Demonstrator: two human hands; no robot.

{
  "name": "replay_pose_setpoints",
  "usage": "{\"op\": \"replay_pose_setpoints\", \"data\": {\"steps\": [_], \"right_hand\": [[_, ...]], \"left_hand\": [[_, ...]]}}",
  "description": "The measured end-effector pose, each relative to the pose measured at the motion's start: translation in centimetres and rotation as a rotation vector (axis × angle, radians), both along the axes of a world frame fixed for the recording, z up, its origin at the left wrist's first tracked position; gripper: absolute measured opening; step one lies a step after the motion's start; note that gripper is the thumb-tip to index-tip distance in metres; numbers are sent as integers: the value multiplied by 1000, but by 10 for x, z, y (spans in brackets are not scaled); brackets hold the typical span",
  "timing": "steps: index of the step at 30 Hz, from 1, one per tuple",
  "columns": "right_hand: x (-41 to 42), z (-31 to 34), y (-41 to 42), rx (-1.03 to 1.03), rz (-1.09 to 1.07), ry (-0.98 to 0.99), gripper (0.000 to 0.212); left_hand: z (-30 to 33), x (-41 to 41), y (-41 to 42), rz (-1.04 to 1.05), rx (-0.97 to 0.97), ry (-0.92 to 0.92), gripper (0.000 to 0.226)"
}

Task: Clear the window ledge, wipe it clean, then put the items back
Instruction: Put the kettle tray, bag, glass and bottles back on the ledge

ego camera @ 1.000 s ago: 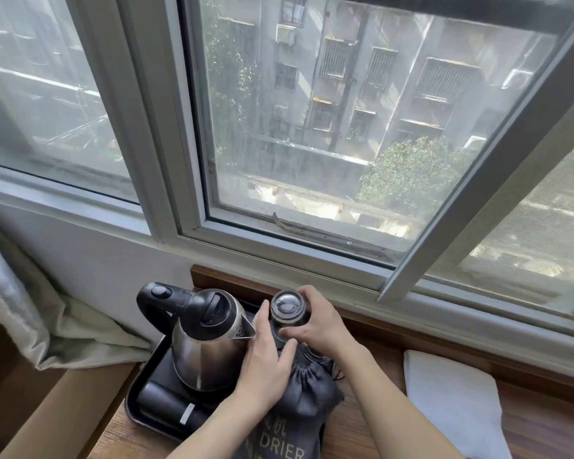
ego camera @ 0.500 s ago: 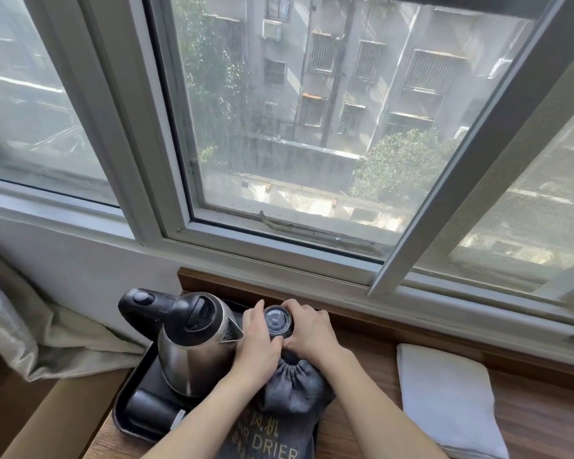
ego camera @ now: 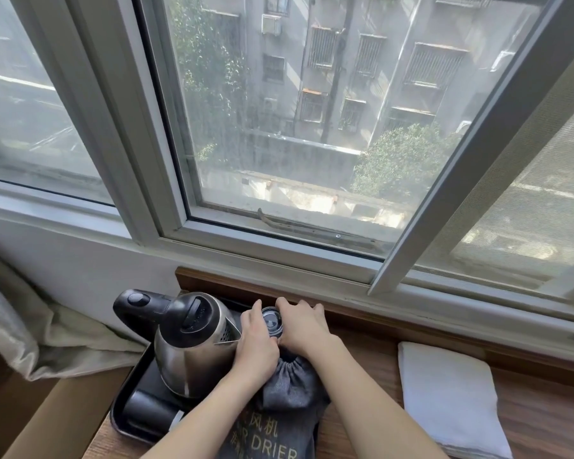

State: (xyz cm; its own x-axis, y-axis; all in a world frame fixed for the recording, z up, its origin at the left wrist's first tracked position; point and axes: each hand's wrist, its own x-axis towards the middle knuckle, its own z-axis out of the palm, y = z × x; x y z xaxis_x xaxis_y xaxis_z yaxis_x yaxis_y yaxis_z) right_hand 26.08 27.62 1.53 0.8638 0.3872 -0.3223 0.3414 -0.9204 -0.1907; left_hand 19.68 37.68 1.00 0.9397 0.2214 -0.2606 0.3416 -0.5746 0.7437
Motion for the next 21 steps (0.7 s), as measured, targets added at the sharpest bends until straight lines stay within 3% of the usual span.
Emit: {"op": "replay_pose_setpoints", "data": {"steps": [4, 10, 14, 16, 21], "right_hand": [[0, 5, 2, -15, 4, 38, 47], [-13, 18, -22, 166, -108, 68, 57], [-38, 24, -46, 332, -209, -78, 64], [-53, 25, -57, 438, -290, -145, 67], [-100, 21, -74, 542, -383, 45, 79]], "left_hand": [[2, -1, 0, 11, -7, 11, 72], [6, -14, 4, -29, -119, -127, 66], [3, -36, 14, -126, -136, -204, 67], [1, -47, 19, -185, -130, -175, 67], [4, -62, 33, -250, -150, 4, 70]]}}
